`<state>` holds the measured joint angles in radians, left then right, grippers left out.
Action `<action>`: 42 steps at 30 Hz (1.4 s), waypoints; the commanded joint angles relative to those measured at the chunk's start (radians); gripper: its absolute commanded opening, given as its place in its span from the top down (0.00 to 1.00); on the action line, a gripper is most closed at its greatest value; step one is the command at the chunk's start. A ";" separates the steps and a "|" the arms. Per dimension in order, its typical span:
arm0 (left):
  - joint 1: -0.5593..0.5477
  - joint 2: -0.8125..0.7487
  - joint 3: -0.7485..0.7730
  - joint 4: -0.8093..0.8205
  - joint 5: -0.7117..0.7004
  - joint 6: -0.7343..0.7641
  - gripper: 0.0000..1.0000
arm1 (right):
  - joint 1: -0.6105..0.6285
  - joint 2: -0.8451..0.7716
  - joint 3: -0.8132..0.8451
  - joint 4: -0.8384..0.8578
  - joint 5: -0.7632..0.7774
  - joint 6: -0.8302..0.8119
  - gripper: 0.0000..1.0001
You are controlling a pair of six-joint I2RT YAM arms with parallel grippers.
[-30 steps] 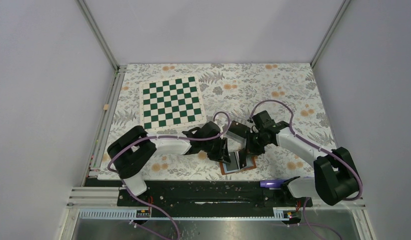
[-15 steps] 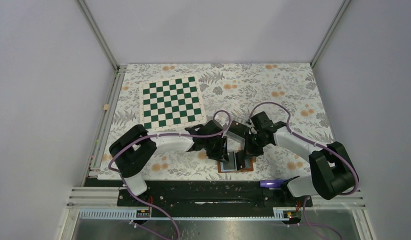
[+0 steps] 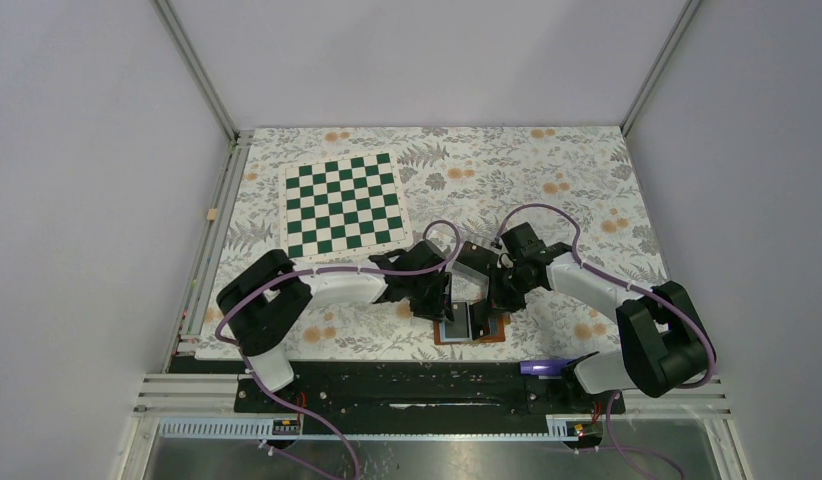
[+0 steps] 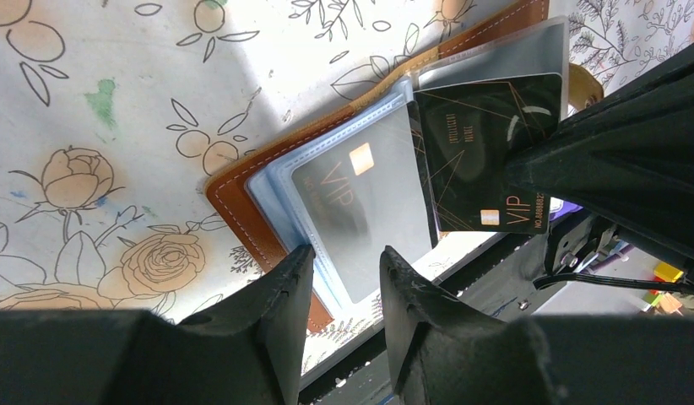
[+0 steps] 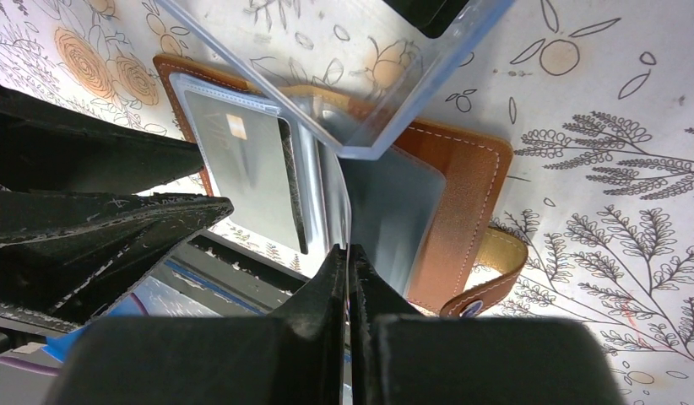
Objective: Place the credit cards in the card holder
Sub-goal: Turn over the card slot in the card holder.
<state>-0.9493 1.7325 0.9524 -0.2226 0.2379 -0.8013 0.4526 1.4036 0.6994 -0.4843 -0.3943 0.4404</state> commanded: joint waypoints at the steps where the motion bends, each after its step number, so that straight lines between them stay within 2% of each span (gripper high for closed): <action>1: 0.004 0.024 -0.044 0.023 -0.035 0.025 0.64 | 0.006 0.030 -0.015 -0.023 0.029 -0.028 1.00; 11: -0.007 -0.052 0.003 0.146 0.057 0.023 0.69 | 0.006 0.026 -0.015 -0.024 0.023 -0.030 1.00; 29: -0.010 -0.038 -0.017 0.373 0.183 -0.021 0.69 | 0.006 0.033 -0.015 -0.022 0.024 -0.030 1.00; 34: -0.003 -0.057 -0.012 0.305 0.139 -0.001 0.69 | 0.006 0.030 -0.016 -0.022 0.026 -0.029 1.00; 42: 0.013 -0.058 -0.020 0.063 -0.005 0.047 0.66 | 0.006 0.026 -0.016 -0.023 0.028 -0.028 1.00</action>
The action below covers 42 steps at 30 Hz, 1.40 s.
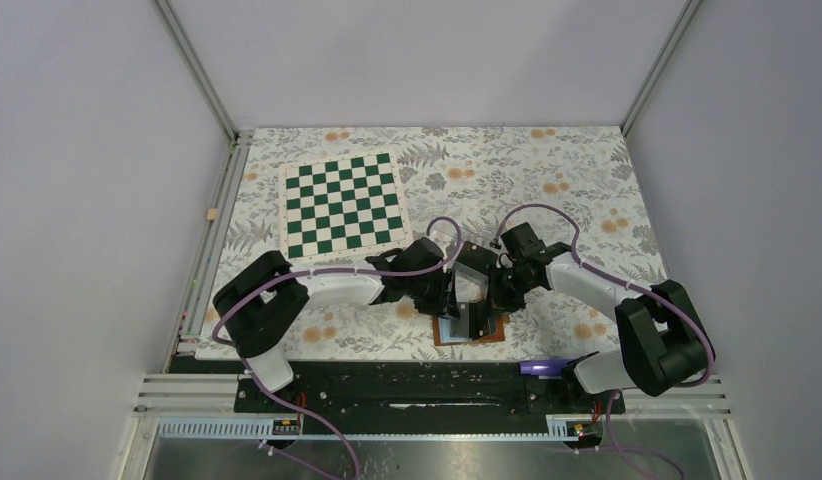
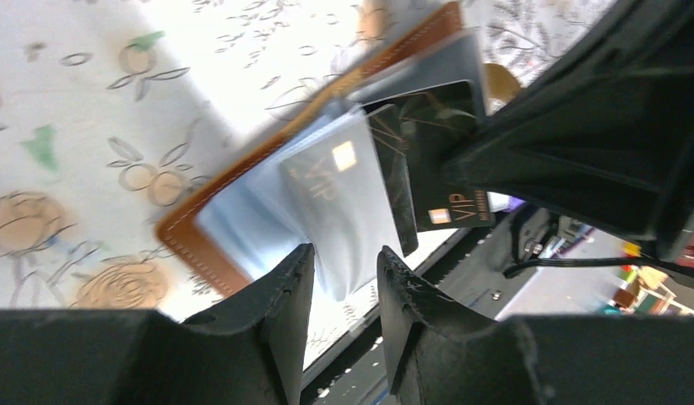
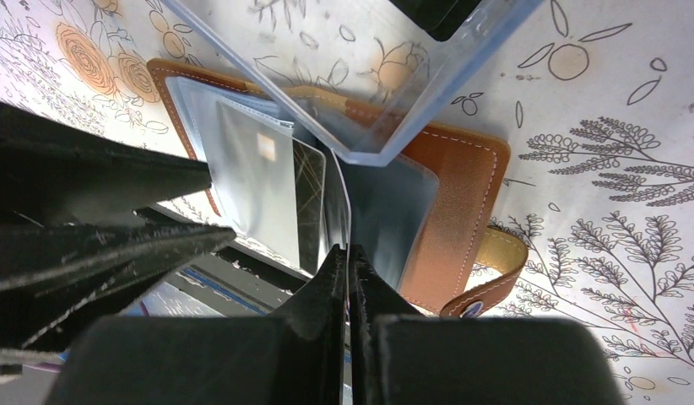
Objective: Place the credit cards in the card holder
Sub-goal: Turn over the card slot in the card holder.
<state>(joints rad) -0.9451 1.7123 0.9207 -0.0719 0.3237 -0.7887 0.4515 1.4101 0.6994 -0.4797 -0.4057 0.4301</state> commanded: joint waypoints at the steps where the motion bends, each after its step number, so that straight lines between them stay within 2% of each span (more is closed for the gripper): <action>1: 0.011 -0.036 0.005 -0.091 -0.095 0.033 0.65 | 0.007 0.018 -0.016 -0.028 0.041 -0.018 1.00; 9: 0.022 0.005 0.002 -0.110 -0.096 0.027 0.65 | 0.008 0.014 -0.014 -0.034 0.043 -0.019 1.00; 24: 0.023 0.012 -0.030 0.170 0.085 -0.069 0.66 | 0.058 0.032 0.051 -0.103 0.111 -0.033 1.00; 30: 0.025 -0.027 -0.033 0.199 0.098 -0.076 0.66 | 0.067 0.026 0.059 -0.110 0.118 -0.032 1.00; 42: 0.025 0.043 -0.007 0.315 0.199 -0.130 0.66 | 0.067 -0.061 0.140 -0.210 0.134 -0.024 1.00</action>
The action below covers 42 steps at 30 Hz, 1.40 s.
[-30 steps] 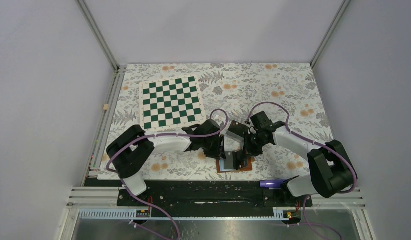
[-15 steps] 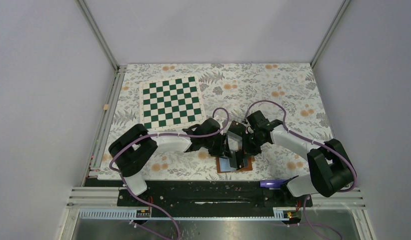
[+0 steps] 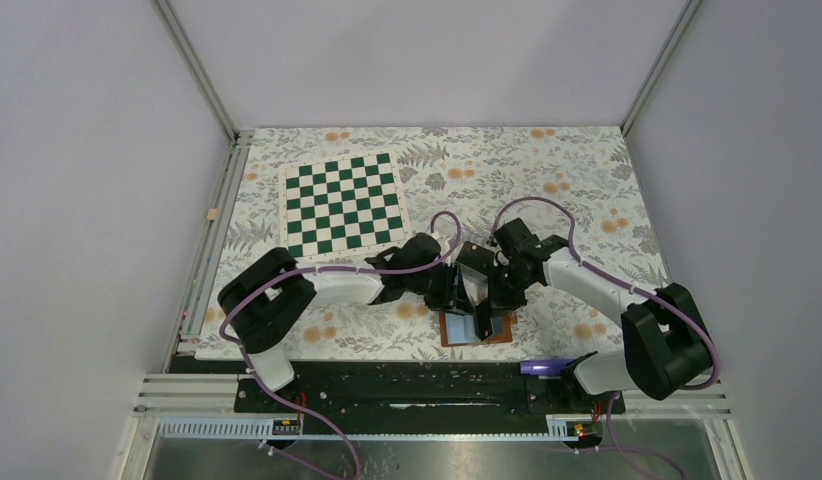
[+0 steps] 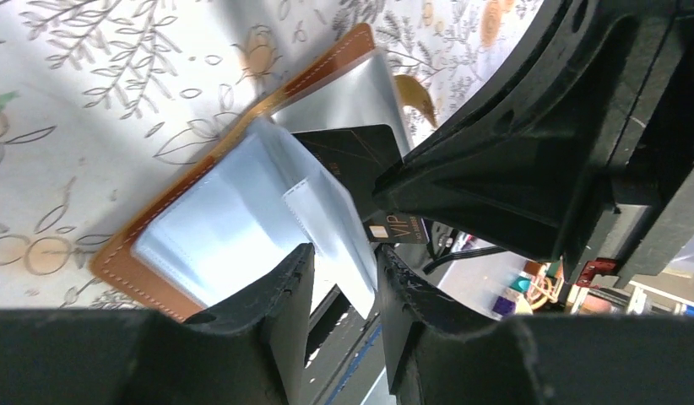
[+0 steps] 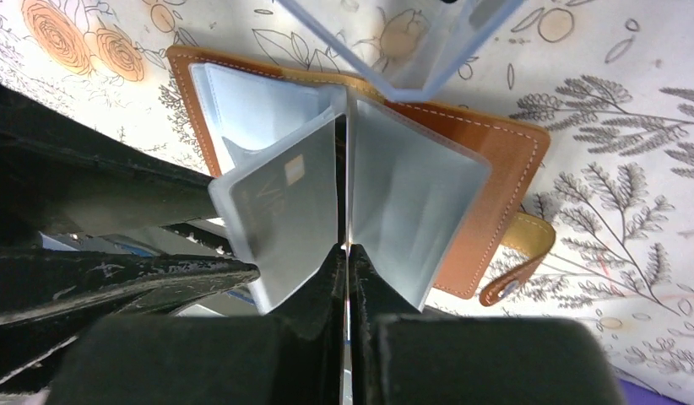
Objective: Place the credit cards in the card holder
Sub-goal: Turn over the card slot in the card holder.
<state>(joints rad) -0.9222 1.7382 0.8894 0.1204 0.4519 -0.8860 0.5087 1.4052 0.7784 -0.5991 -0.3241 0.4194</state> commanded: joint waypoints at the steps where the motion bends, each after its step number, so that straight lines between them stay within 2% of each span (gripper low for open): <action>1: 0.002 0.022 0.025 0.156 0.083 -0.044 0.66 | 0.010 -0.065 0.071 -0.103 0.057 -0.012 1.00; 10: 0.001 0.136 0.049 0.299 0.162 -0.126 0.66 | 0.010 -0.099 0.130 -0.210 0.163 -0.032 1.00; 20: -0.010 0.202 0.115 0.345 0.185 -0.149 0.66 | 0.010 -0.237 0.233 -0.370 0.369 -0.043 1.00; 28: -0.015 0.268 0.114 0.578 0.223 -0.278 0.64 | 0.007 -0.281 0.247 -0.345 0.327 -0.017 1.00; 31: 0.009 0.244 0.064 0.623 0.206 -0.302 0.63 | 0.005 -0.284 0.229 -0.295 0.242 0.000 1.00; 34: 0.056 0.156 -0.015 0.527 0.136 -0.243 0.64 | 0.006 -0.276 0.206 -0.240 0.172 0.016 1.00; 39: 0.090 -0.013 -0.021 0.117 0.008 -0.004 0.63 | 0.005 -0.239 0.150 -0.106 0.046 0.031 1.00; 42: 0.090 -0.070 -0.014 -0.063 -0.047 0.070 0.63 | 0.005 -0.209 0.091 -0.006 0.002 0.048 1.00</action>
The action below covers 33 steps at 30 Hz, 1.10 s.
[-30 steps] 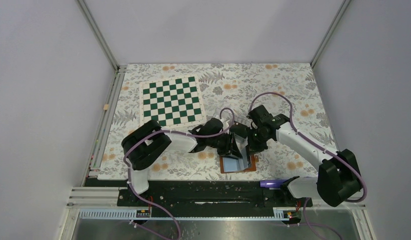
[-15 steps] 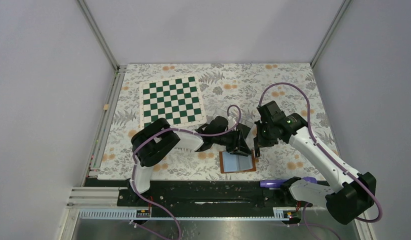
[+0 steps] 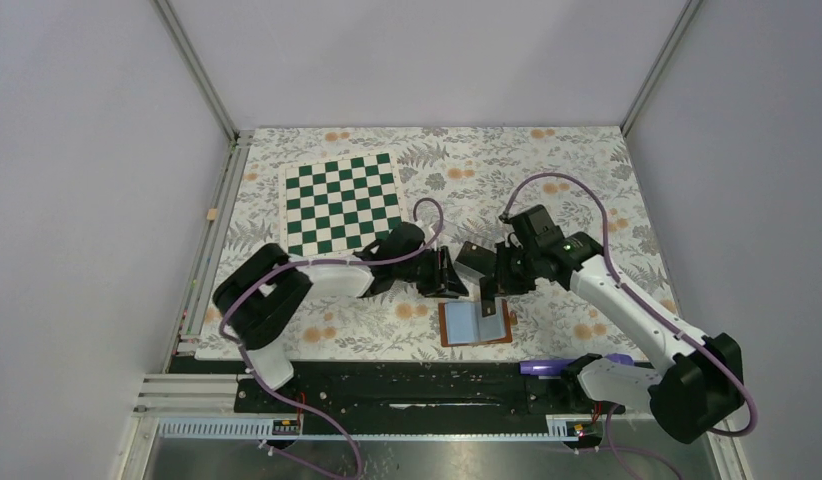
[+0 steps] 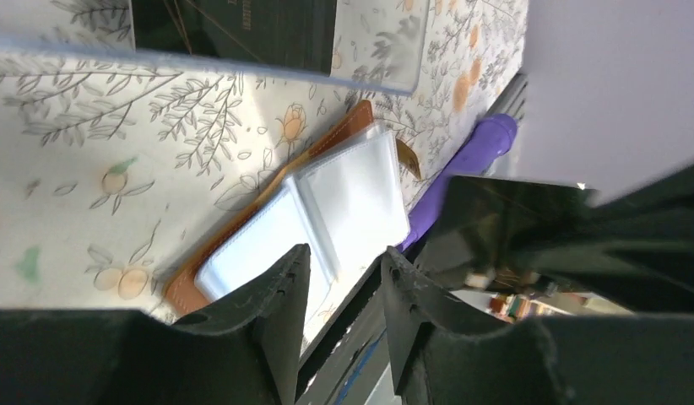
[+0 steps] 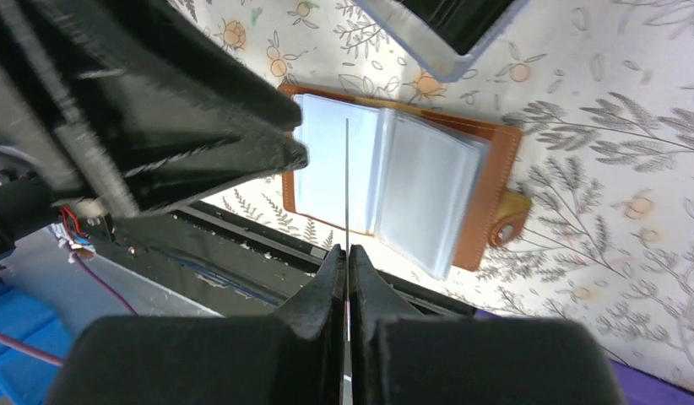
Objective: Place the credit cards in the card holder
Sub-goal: Turn over the card slot in the card holder, then insert the credit card into the card holder.
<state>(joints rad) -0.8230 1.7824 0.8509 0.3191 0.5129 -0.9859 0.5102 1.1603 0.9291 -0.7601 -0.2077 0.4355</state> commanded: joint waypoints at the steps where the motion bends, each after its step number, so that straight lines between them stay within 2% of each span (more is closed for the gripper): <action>1: -0.008 -0.126 0.018 -0.291 -0.117 0.180 0.63 | 0.004 0.045 -0.081 0.195 -0.126 0.038 1.00; 4: -0.007 -0.145 -0.019 -0.337 -0.140 0.189 0.63 | 0.004 0.060 -0.179 0.344 -0.161 0.077 1.00; 8: -0.008 -0.130 -0.065 -0.304 -0.132 0.167 0.64 | 0.004 0.047 -0.307 0.532 -0.137 0.130 1.00; 14: -0.009 -0.064 -0.058 -0.300 -0.133 0.169 0.67 | 0.004 -0.009 -0.415 0.635 -0.075 0.152 1.00; 23: -0.009 0.003 -0.039 -0.354 -0.181 0.173 0.74 | 0.000 -0.080 -0.446 0.634 -0.033 0.165 1.00; 26: -0.009 0.020 -0.036 -0.359 -0.180 0.171 0.83 | -0.012 -0.104 -0.452 0.619 -0.031 0.165 1.00; 33: -0.009 0.038 -0.033 -0.369 -0.185 0.161 0.89 | -0.070 -0.146 -0.468 0.563 -0.021 0.162 1.00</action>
<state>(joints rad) -0.8299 1.7649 0.8253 0.0284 0.4129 -0.8471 0.4812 1.0527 0.4759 -0.1730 -0.2653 0.5968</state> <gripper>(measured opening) 0.137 0.020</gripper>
